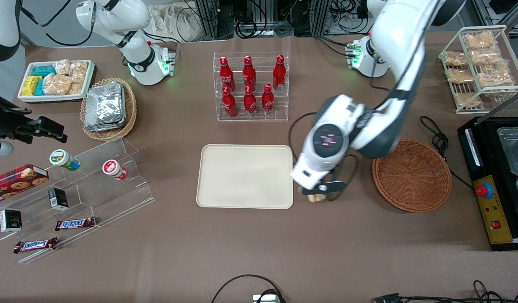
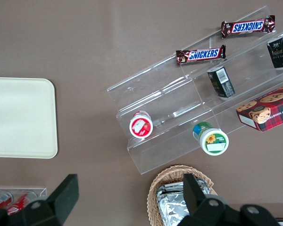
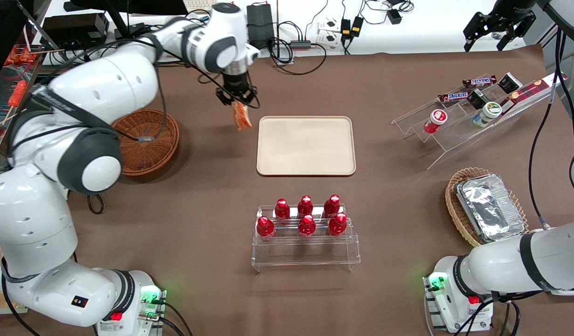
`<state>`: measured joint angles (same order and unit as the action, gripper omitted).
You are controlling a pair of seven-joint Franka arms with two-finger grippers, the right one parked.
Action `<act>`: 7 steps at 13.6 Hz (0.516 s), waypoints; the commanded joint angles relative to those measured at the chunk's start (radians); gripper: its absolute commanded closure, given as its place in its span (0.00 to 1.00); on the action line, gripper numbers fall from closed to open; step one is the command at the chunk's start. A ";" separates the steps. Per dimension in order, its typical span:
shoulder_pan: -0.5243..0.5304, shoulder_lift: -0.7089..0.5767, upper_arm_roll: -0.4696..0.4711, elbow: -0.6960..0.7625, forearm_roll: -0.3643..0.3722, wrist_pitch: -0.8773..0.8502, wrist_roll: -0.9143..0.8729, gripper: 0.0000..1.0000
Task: Place sandwich from basket to tray
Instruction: 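Carry the sandwich with the left gripper over the cream tray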
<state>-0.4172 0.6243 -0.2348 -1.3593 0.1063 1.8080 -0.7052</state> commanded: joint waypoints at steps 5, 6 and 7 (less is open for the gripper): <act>-0.118 0.196 -0.005 0.094 -0.007 0.063 0.001 0.99; -0.135 0.218 -0.003 0.094 -0.005 0.088 0.001 0.99; -0.141 0.232 -0.003 0.092 -0.005 0.091 0.001 0.99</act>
<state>-0.5332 0.8091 -0.2433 -1.3153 0.1063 1.8970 -0.7064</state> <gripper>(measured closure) 0.828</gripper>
